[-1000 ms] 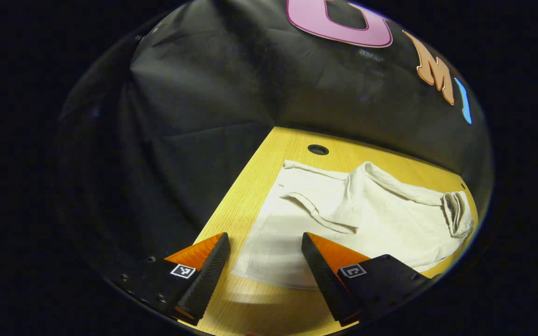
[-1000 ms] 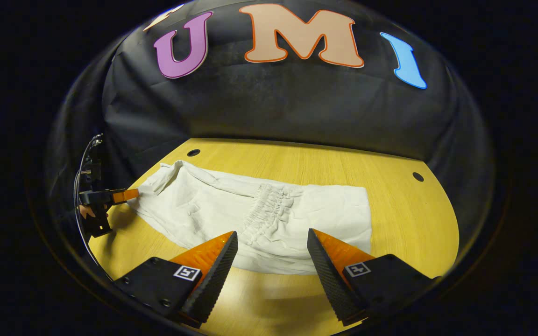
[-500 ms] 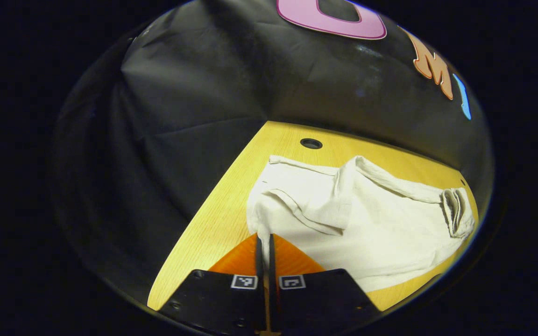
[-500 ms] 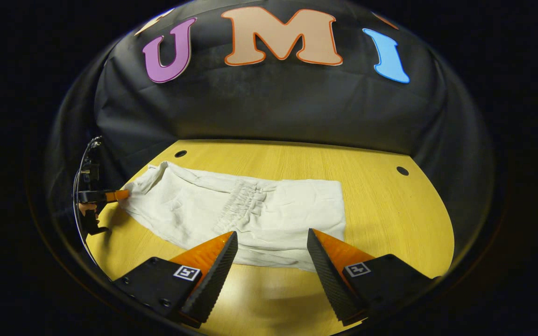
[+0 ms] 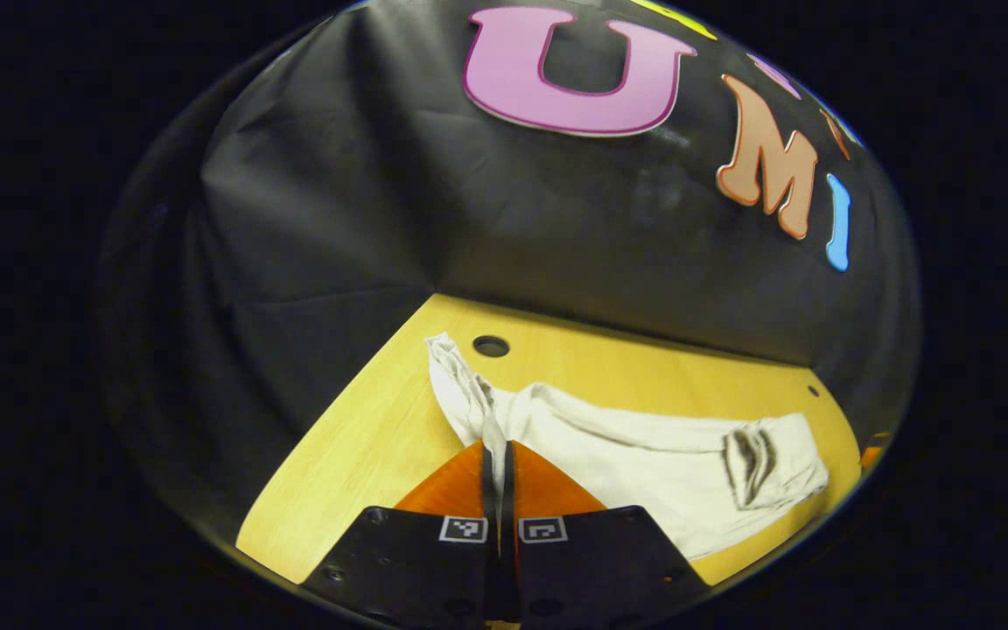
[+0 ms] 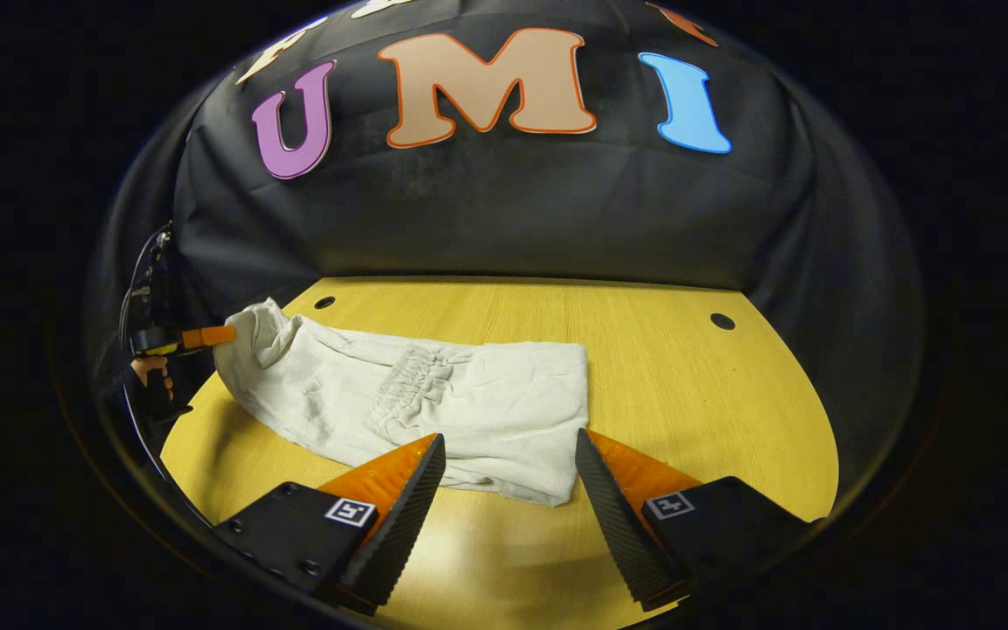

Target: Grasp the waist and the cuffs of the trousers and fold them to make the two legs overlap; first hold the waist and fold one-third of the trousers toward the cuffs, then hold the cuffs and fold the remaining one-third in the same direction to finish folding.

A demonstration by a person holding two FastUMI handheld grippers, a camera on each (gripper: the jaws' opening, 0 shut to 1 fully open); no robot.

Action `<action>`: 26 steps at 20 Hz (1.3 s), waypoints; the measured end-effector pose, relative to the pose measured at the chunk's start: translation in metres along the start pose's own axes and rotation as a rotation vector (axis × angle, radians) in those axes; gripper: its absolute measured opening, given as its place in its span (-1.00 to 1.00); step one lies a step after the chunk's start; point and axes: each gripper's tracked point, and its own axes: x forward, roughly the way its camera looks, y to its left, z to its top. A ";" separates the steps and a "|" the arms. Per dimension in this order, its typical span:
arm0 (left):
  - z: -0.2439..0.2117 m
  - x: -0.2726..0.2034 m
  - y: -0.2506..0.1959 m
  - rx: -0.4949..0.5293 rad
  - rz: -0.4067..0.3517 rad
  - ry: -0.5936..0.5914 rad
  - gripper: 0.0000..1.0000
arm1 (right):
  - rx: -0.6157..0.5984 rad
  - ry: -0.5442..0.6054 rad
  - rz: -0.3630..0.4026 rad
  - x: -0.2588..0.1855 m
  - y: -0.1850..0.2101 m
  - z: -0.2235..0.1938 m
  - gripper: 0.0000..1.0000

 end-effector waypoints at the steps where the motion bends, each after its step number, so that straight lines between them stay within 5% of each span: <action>1: 0.006 -0.002 -0.013 -0.005 -0.019 -0.012 -1.00 | 0.007 0.000 0.000 -0.003 -0.006 -0.002 0.92; 13: 0.035 -0.013 -0.180 0.023 -0.196 -0.044 -1.00 | 0.107 -0.022 -0.041 -0.046 -0.094 -0.020 0.93; 26: -0.002 -0.011 -0.356 0.096 -0.393 0.015 -1.00 | 0.184 -0.034 -0.070 -0.072 -0.152 -0.038 0.93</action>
